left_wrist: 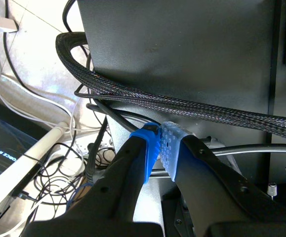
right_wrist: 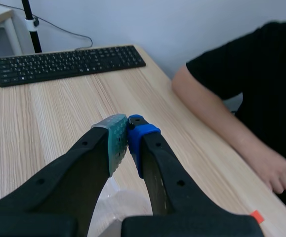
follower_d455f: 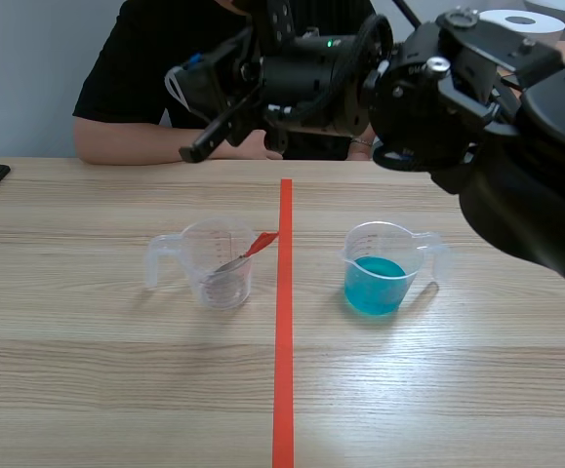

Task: Do the redox reaction experiment.
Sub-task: 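Lift the metal plate out of the left beaker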

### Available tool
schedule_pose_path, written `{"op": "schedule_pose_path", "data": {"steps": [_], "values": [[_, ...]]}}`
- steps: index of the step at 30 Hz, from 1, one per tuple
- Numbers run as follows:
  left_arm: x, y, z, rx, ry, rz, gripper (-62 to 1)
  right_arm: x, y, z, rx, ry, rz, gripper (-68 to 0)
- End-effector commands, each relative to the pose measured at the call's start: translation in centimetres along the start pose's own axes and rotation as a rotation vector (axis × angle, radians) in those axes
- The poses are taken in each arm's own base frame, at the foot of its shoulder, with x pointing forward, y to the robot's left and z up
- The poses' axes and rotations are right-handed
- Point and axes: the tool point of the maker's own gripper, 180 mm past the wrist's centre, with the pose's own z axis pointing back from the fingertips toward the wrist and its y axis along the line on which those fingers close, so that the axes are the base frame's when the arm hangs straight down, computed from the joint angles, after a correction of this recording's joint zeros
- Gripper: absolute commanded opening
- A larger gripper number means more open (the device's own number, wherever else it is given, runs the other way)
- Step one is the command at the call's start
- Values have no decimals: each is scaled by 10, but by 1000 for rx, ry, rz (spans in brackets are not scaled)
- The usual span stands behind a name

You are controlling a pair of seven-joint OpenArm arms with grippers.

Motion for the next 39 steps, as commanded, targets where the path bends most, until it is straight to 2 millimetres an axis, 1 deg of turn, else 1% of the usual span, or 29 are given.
{"op": "schedule_pose_path", "data": {"steps": [1,7,11,13,20,24,29,31,32,33,35,38,39], "values": [[5,1,-1,3,-15,1,-567,29,-2,2,5,-57,33,-668],[5,1,-1,3,-15,1,-567,66,1,21,8,-129,72,-668],[5,1,-1,3,-15,1,-567,81,-2,37,2,-161,84,-668],[5,1,-1,3,-15,1,-567,85,-4,43,3,-168,76,-668],[5,1,-1,3,-15,1,-567,76,-11,55,1,-144,36,-668],[5,1,-1,3,-15,1,-567,73,-12,58,-1,-139,30,-669],[5,1,-1,3,-15,1,-567,61,-11,62,1,-111,21,-669],[5,2,-1,3,-15,1,-567,53,-9,65,3,-90,21,-668],[5,2,-1,3,-15,1,-567,49,-8,66,11,-76,24,-657],[5,1,-1,3,-15,1,-567,43,-6,69,21,-59,26,-626],[5,2,-1,3,-15,1,-567,32,-4,75,37,-20,33,-513],[5,1,-1,3,-15,1,-567,17,-1,86,57,22,33,-277],[5,1,-1,3,-15,1,-567,14,-1,90,56,26,30,-211]]}}
